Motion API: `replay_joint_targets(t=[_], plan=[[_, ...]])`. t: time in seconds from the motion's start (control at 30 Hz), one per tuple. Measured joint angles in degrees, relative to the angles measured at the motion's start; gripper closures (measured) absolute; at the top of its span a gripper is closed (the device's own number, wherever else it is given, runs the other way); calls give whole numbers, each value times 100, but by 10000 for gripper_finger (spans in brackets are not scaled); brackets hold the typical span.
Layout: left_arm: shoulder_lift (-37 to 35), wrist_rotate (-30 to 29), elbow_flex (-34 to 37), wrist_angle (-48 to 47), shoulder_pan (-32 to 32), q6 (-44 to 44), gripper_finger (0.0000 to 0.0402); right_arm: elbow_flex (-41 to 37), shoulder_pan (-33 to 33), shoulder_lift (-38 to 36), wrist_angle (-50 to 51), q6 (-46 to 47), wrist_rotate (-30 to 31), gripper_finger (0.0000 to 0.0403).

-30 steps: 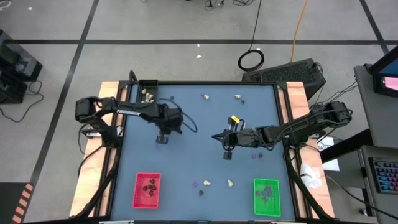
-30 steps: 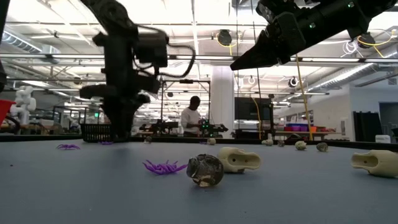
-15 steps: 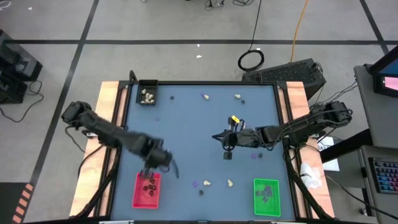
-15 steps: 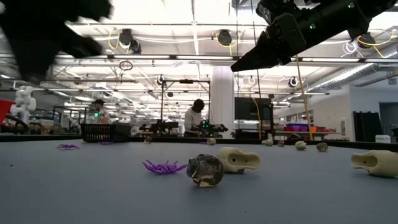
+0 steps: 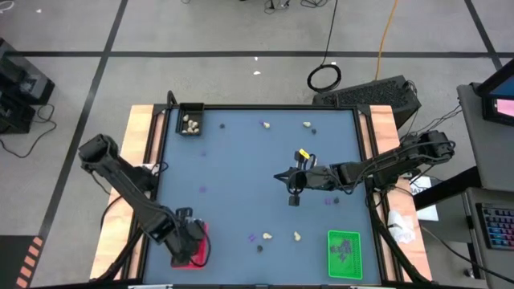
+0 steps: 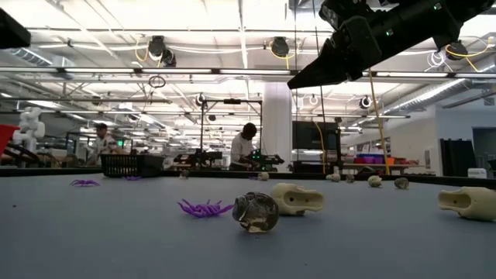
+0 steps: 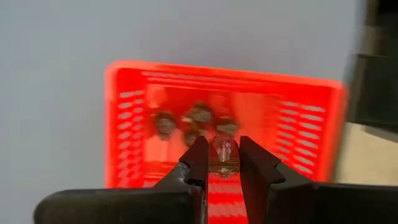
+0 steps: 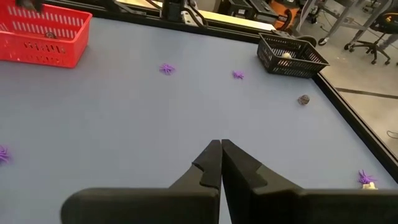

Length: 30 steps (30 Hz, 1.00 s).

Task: Sort Halloween decoration
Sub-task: Put the black skull toy into the red bin

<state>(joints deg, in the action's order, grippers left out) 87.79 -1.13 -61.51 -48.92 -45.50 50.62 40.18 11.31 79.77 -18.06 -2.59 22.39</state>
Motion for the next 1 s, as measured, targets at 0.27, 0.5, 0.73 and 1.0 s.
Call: replay_joint_targets(t=[0.27, 0.5, 0.73, 1.0], plan=[[627, -93, 6, -19, 227, -13, 354, 0, 0, 0, 22, 40, 0, 403], [712, -29, 6, -5, 306, -190, 352, 0, 2, 0, 37, 44, 0, 403], [712, 46, 6, -7, 307, -190, 264, 0, 2, 0, 66, 94, 0, 403], [657, 283, -438, -888, 299, -582, 241, 5, 7, 0, 77, 163, -173, 403]])
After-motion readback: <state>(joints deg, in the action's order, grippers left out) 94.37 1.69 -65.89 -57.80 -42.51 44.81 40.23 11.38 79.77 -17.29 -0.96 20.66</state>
